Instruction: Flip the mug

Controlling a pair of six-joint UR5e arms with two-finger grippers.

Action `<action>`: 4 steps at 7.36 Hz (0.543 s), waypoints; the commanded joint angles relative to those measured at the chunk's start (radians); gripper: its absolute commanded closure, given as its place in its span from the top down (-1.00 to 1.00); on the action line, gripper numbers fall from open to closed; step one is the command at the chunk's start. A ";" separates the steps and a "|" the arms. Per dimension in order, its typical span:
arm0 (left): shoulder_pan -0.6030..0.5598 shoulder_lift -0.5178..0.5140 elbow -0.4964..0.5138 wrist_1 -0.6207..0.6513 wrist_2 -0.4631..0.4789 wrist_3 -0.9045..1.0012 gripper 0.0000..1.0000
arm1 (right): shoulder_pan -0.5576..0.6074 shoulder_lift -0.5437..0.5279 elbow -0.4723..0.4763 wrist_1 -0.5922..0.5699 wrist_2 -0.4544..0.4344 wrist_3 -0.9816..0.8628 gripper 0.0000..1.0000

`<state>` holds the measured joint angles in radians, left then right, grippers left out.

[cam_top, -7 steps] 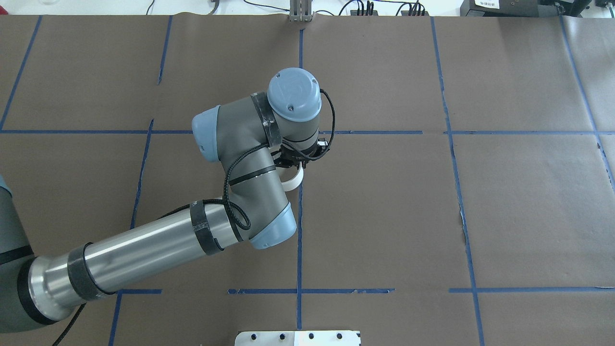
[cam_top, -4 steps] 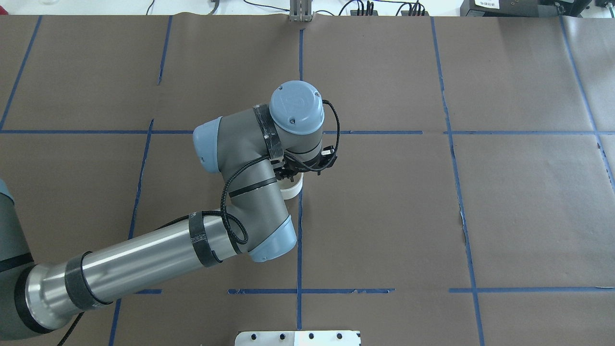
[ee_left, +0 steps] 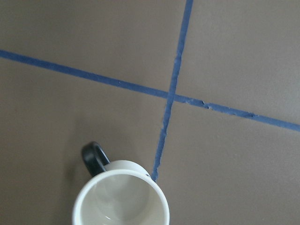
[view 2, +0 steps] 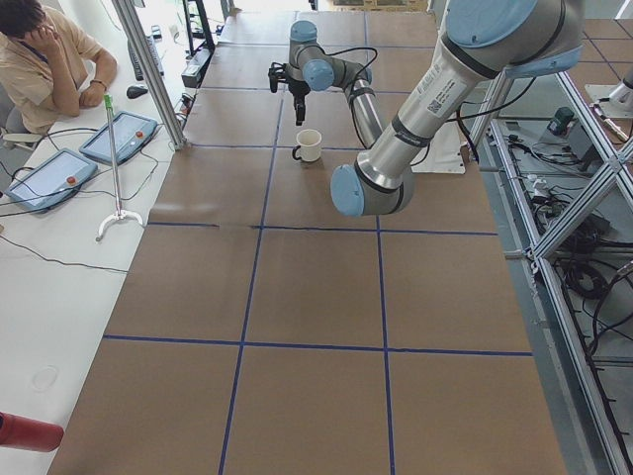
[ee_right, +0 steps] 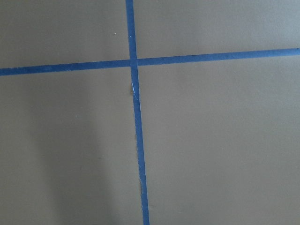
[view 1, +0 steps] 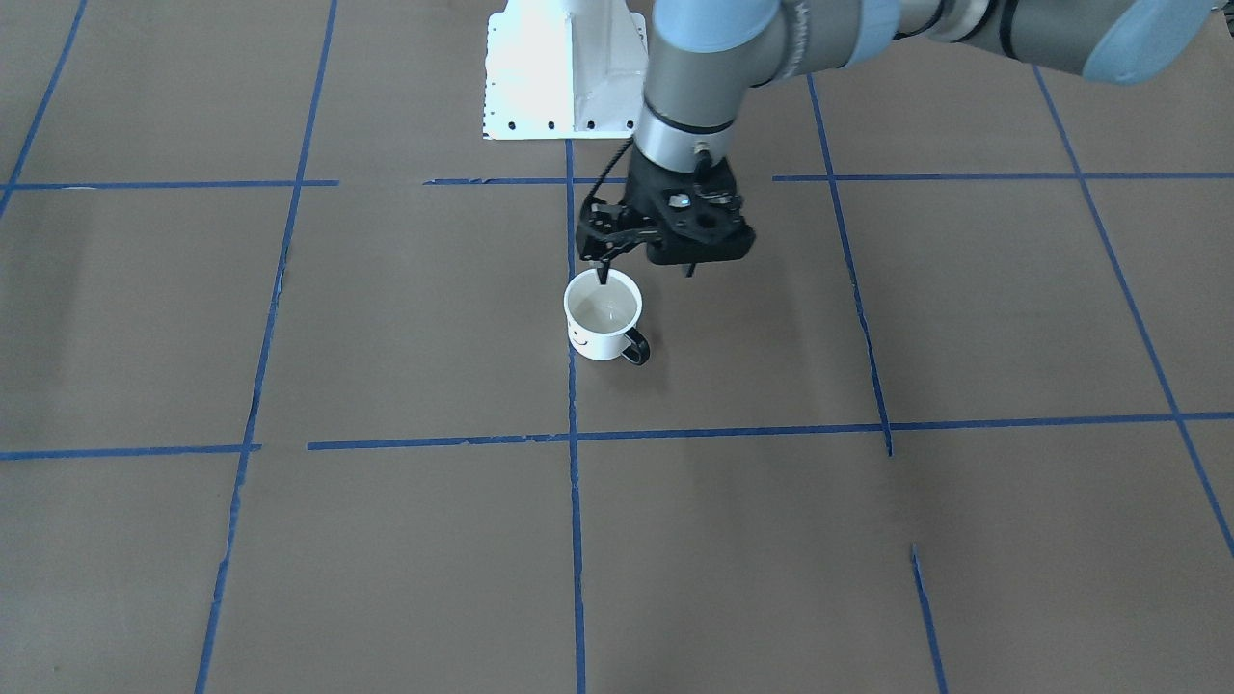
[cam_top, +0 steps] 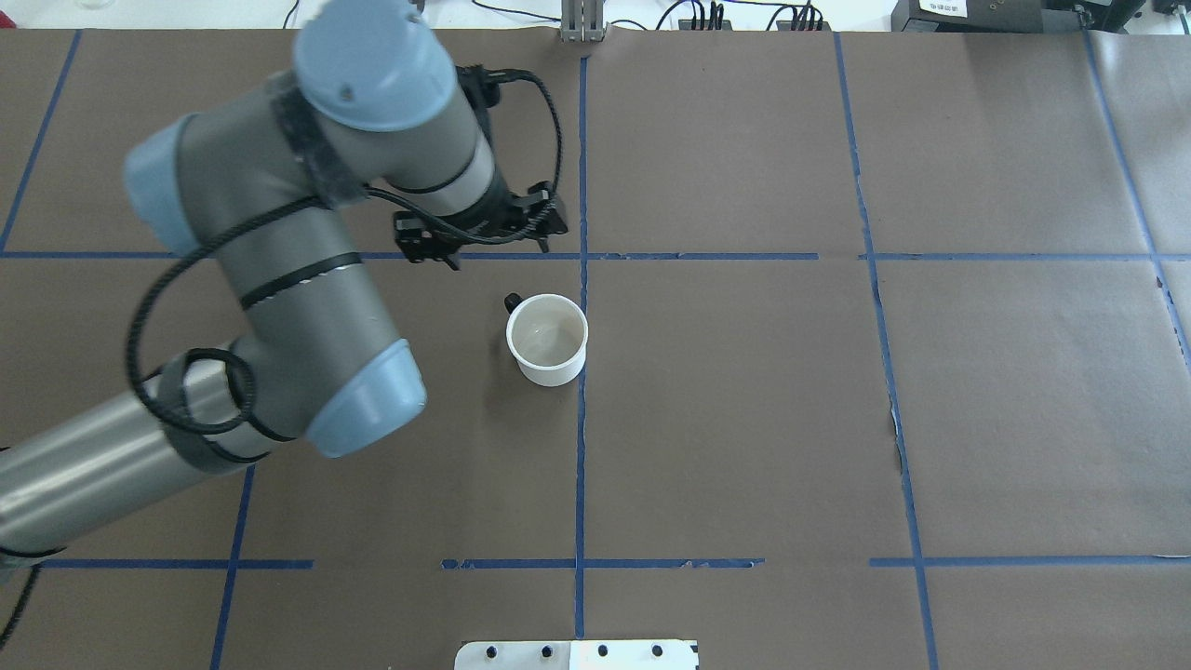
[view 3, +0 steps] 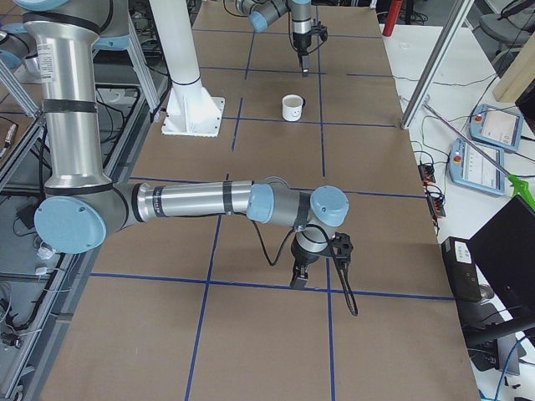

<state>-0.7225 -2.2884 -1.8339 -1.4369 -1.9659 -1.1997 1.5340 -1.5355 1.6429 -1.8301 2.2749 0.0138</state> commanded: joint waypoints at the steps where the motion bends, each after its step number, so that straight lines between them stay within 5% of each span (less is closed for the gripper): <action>1: -0.212 0.279 -0.139 0.010 -0.068 0.388 1.00 | 0.000 0.002 0.000 0.000 0.000 0.000 1.00; 4: -0.550 0.530 -0.102 0.004 -0.144 1.014 1.00 | 0.000 0.000 0.000 0.000 0.000 0.000 1.00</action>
<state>-1.1302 -1.8653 -1.9569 -1.4287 -2.0723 -0.4500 1.5340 -1.5353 1.6429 -1.8300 2.2749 0.0138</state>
